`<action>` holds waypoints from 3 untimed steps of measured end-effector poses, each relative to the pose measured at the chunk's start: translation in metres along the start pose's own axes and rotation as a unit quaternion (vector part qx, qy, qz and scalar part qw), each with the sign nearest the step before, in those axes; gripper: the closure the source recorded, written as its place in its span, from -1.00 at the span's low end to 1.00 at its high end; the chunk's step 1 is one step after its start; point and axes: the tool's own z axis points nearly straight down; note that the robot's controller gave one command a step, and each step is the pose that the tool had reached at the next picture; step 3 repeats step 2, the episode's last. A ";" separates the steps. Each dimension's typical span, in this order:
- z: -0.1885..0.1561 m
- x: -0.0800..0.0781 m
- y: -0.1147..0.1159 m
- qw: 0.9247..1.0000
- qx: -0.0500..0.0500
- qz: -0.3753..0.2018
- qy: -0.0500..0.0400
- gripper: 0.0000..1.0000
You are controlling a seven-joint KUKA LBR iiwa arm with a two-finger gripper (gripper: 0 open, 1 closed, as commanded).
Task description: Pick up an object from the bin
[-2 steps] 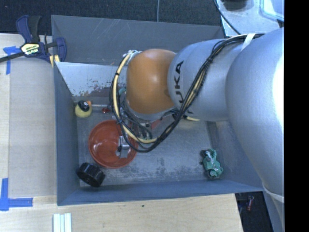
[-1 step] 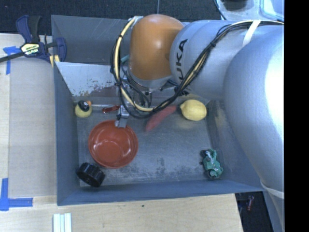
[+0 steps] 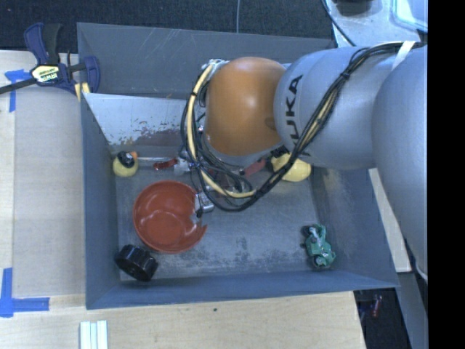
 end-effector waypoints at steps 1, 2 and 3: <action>0.038 -0.007 0.009 0.999 0.001 -0.052 -0.004 -1.00; 0.063 0.043 -0.006 0.976 0.001 -0.215 -0.015 1.00; 0.063 0.043 -0.006 0.976 0.001 -0.215 -0.015 1.00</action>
Offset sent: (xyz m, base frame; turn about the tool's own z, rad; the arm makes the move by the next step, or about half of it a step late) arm -0.0471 -0.0196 -0.0714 -0.4346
